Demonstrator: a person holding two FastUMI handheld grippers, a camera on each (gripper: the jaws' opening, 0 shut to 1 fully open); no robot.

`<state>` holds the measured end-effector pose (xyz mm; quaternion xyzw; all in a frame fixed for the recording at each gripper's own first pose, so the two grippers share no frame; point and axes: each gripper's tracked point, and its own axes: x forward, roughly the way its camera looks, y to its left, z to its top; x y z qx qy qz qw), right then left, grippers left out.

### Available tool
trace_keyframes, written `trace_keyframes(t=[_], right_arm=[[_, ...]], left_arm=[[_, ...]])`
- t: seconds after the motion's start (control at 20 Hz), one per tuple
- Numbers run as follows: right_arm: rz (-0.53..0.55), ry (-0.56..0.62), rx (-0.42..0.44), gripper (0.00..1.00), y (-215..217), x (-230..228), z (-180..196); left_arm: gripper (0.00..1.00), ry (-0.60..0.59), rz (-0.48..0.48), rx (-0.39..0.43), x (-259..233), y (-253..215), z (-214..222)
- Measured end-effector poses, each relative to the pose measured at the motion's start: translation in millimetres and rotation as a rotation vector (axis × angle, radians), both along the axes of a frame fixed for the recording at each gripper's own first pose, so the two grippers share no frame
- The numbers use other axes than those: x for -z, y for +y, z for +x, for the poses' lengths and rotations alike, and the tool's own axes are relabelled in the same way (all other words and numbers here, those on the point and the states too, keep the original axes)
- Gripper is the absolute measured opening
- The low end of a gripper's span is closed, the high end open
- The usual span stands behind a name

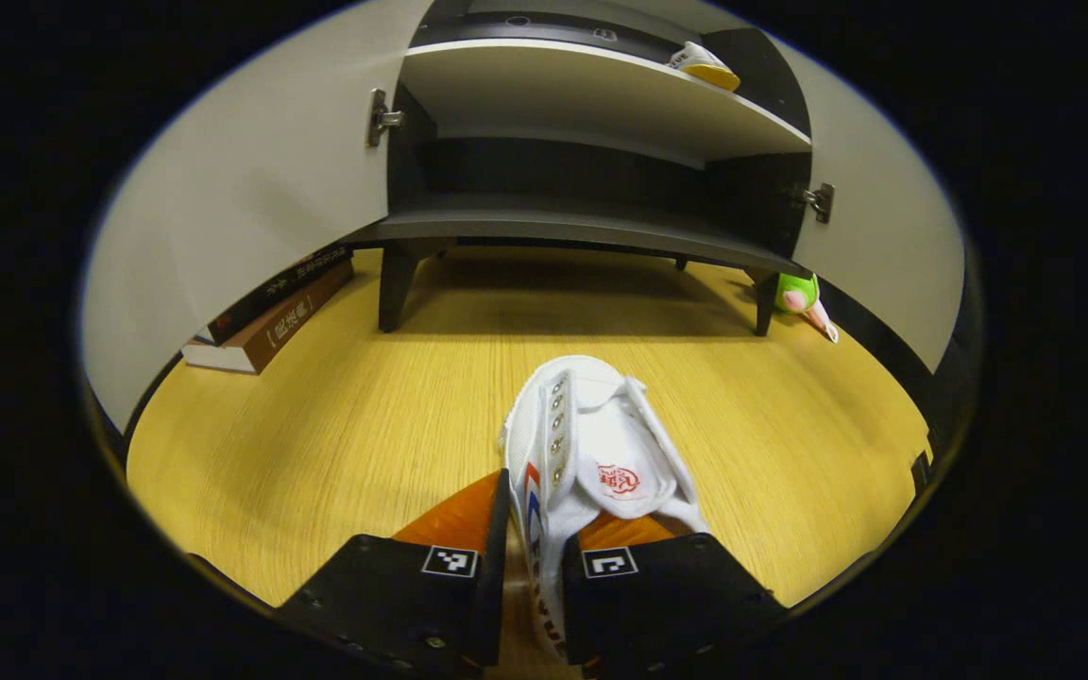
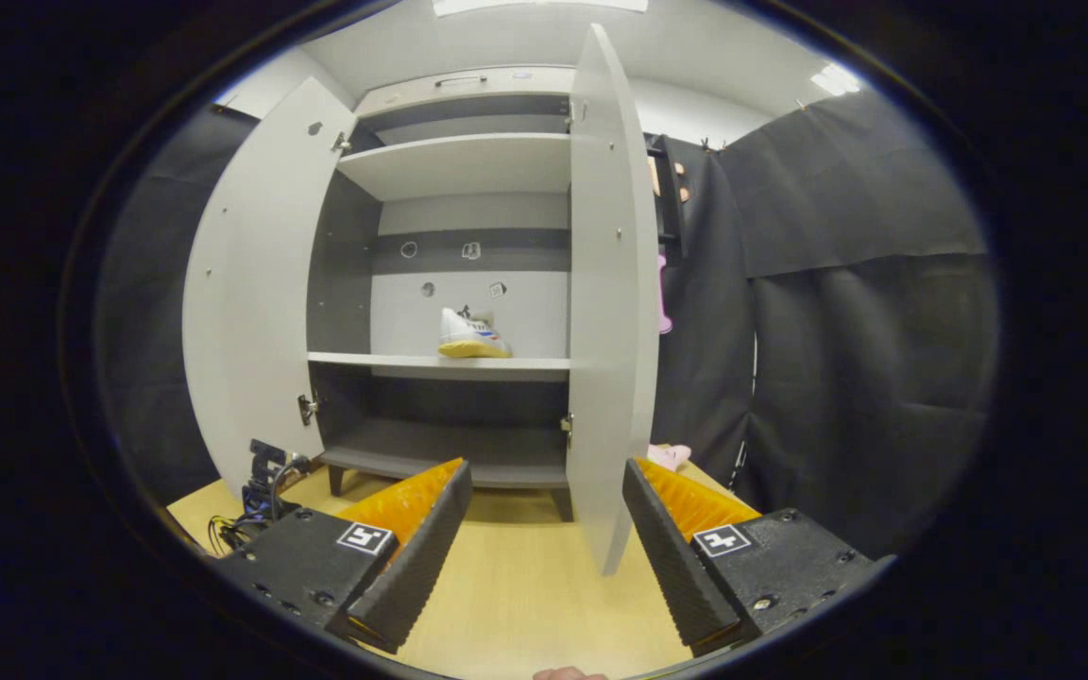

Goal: Grab one shoe with the right hand and put it into the shoe cabinet, grab the other shoe with the left hand and put it into the shoe cabinet; then close the right door with the right hand and the left door with the left hand.

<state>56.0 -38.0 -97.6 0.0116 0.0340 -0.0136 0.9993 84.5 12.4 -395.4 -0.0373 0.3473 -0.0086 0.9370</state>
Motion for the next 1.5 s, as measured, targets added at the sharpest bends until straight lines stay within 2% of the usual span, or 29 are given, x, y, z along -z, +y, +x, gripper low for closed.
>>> trace_keyframes(t=[0.05, 0.1, 0.2, 0.4, 0.55, 0.8, 1.15, 1.5], right_arm=[[-0.003, 0.002, -0.004, 1.00, 2, 1, 0], [-0.009, 0.005, -0.007, 1.00, 3, 2, 1], [-0.014, 0.014, -0.013, 1.00, 6, 4, 3], [-0.016, 0.016, -0.028, 1.00, 11, 5, -1], [-0.024, 0.005, -0.036, 1.00, 13, 2, -5], [-0.028, -0.020, -0.064, 1.00, 21, -7, -12], [-0.029, -0.068, -0.124, 1.00, 43, -22, -5], [-0.019, -0.052, -0.146, 1.00, 51, -15, 2]], left_arm=[[0.19, 0.000, 0.002, -0.022, 1, 4, 1], [0.03, -0.010, 0.002, -0.022, 0, 4, 2], [0.00, -0.016, 0.020, 0.004, -1, 2, 2], [0.00, -0.078, 0.049, -0.006, -30, 6, -4], [0.00, -0.161, 0.027, -0.005, -80, 3, -11], [0.00, -0.218, 0.016, -0.034, -175, -10, -10], [0.00, -0.368, -0.046, -0.019, -301, -37, 45], [0.00, -0.398, -0.025, -0.118, -368, -21, 147]])
